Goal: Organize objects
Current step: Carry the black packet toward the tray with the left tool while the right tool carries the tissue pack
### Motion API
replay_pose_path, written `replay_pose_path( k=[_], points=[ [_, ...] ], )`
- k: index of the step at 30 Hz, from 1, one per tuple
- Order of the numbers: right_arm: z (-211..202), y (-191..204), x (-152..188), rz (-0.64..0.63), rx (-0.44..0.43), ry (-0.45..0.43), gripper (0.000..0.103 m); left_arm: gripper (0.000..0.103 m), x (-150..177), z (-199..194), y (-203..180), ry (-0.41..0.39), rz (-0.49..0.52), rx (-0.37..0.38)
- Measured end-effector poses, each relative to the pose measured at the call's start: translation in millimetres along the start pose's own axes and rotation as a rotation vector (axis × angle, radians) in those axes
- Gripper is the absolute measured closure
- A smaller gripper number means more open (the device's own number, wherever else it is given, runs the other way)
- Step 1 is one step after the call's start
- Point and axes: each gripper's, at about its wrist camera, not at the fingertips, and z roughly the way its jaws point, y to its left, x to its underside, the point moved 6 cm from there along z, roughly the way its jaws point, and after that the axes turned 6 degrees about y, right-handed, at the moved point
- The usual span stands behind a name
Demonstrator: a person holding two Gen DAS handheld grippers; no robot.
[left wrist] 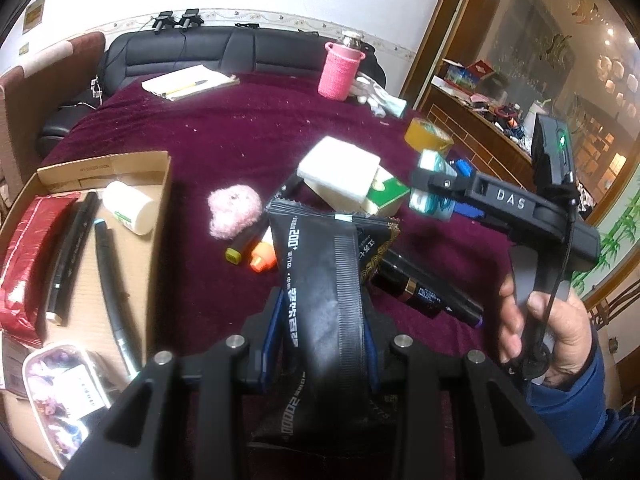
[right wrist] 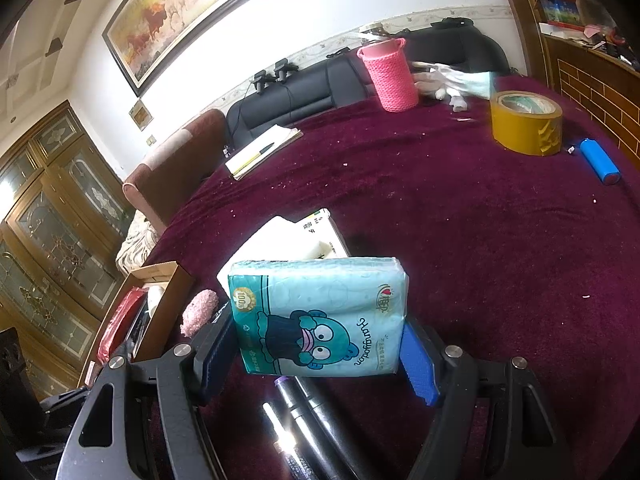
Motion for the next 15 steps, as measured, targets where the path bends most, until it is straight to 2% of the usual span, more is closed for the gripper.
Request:
replay_pose_path(
  k=[15],
  points=[
    [-4,4,-2,-0.019,0.007,-0.035,0.026,0.07,-1,-35,23,-0.07,-0.047,-0.002]
  ],
)
